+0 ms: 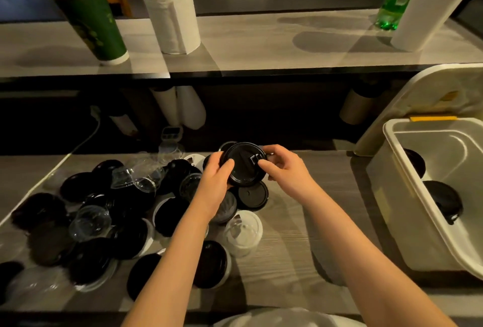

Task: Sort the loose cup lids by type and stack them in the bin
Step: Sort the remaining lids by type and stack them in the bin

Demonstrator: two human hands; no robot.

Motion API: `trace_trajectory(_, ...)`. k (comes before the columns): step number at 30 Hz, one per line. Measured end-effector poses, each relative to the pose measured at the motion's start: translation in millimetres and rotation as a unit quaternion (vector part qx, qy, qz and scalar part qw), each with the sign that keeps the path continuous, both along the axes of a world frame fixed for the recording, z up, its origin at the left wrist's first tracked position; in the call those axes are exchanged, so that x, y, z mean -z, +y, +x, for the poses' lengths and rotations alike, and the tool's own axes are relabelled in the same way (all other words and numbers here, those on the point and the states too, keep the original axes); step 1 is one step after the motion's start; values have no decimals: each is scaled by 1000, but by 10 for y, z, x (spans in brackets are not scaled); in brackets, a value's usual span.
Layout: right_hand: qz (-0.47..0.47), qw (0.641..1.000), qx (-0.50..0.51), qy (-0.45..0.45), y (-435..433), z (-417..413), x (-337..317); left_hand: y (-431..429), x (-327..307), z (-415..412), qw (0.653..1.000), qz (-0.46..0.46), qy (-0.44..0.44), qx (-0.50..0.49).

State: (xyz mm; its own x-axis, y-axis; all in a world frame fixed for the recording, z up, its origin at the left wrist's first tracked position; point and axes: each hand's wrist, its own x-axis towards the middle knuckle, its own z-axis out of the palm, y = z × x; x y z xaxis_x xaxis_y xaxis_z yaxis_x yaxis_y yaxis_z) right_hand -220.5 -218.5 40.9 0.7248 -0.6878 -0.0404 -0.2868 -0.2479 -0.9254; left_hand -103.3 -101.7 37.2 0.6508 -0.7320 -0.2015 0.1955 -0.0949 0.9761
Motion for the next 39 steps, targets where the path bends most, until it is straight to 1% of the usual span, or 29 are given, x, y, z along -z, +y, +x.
trace_trajectory(2,-9,1000,-1,14,117,55,52,105,11,42,999,11,3,-30)
trace_trajectory(4,-38,997,-21,63,226,62,161,187,63,88,996,38,1,-83)
trace_trajectory(6,-86,985,-85,127,337,-28,357,251,85,113,989,40,12,-141)
trace_trajectory(8,-151,957,-179,171,451,-177,586,313,95,131,981,38,20,-190)
trace_trajectory(10,-208,919,-267,202,564,-295,781,381,113,134,977,39,28,-206)
trace_trajectory(11,-226,903,-291,223,612,-321,857,413,122,125,977,43,27,-205)
trace_trajectory(13,-256,877,-308,265,675,-319,959,473,131,93,978,51,34,-200)
trace_trajectory(14,-267,871,-307,275,686,-299,997,497,125,70,978,52,36,-198)
trace_trajectory(16,-268,872,-302,278,696,-263,1025,524,122,27,979,54,35,-193)
trace_trajectory(18,-232,891,-282,269,695,-277,984,522,110,-18,979,56,36,-193)
trace_trajectory(20,-184,928,-229,230,668,-345,903,483,88,-66,978,50,39,-197)
trace_trajectory(23,-124,973,-120,153,568,-498,737,363,47,-178,981,37,38,-184)
trace_trajectory(26,-59,995,6,82,394,-702,517,166,-29,-361,987,13,40,-152)
trace_trajectory(29,-39,994,98,1,191,-971,233,-98,-163,-621,988,-21,58,-142)
trace_trajectory(34,-52,977,189,-89,-182,-1483,-208,-559,-332,-1099,991,-54,65,-106)
trace_trajectory(36,-53,971,208,-104,-355,-1708,-322,-728,-372,-1324,993,-55,62,-85)
trace_trajectory(39,-48,970,218,-93,-645,-2084,-438,-966,-414,-1693,996,-54,49,-57)
